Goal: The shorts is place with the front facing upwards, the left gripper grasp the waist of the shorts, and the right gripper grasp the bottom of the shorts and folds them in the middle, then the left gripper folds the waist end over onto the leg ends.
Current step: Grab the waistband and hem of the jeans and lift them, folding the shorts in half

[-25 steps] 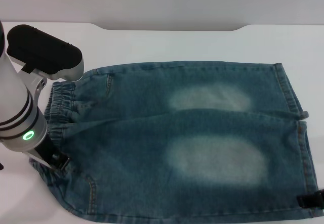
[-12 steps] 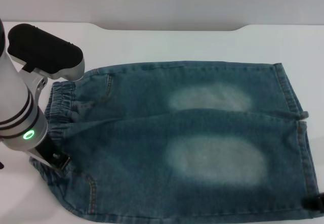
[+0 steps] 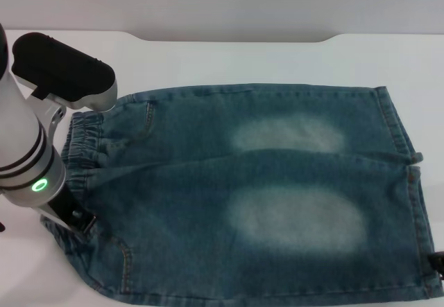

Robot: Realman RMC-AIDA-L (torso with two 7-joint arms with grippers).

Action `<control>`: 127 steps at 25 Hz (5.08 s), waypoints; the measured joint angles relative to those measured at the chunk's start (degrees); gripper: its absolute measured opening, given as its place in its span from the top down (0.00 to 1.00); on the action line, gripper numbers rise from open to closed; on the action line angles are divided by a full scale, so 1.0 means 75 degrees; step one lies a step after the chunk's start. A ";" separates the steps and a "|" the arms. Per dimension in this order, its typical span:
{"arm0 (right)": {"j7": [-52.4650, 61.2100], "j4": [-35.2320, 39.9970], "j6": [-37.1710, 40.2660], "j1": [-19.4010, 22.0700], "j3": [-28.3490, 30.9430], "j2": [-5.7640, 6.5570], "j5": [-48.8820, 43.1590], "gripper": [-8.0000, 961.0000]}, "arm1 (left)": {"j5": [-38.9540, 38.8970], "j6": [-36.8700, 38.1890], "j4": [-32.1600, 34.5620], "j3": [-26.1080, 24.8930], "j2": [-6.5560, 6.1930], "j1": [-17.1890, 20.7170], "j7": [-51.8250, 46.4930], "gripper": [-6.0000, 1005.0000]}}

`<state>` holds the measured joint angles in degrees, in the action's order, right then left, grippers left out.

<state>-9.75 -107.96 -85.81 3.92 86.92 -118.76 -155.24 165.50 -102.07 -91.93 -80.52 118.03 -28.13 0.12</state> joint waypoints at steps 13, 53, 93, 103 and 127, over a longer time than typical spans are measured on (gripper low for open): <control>-0.0414 -0.0223 0.0088 -0.0111 0.0298 0.0000 0.0469 0.79 | -0.0001 0.0038 0.0082 0.0077 0.0000 0.0001 0.0028 0.93; -0.0119 0.0083 -0.0401 -0.0255 0.0106 -0.0032 0.0060 0.18 | -0.0011 0.0057 0.0234 0.0034 0.0000 -0.0289 0.0009 0.92; -0.0334 0.0718 -0.0350 -0.0437 0.0042 -0.0009 0.0169 0.68 | -0.0001 0.0025 0.0245 0.0069 0.0012 -0.0322 0.0028 0.87; -0.0432 0.0323 -0.0363 -0.0453 0.0068 -0.0008 0.0383 0.96 | -0.0001 0.0084 0.0037 0.0019 -0.0004 -0.0251 0.0003 0.86; -0.1517 -0.1088 0.1313 -0.0258 0.1557 -0.0035 0.1082 0.96 | 0.0013 0.2300 -0.1131 -0.1141 -0.0059 0.0778 0.0521 0.83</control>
<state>-21.13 -116.12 -75.96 1.99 98.60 -119.03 -147.13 165.59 -84.82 -100.42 -89.08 117.59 -22.29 4.03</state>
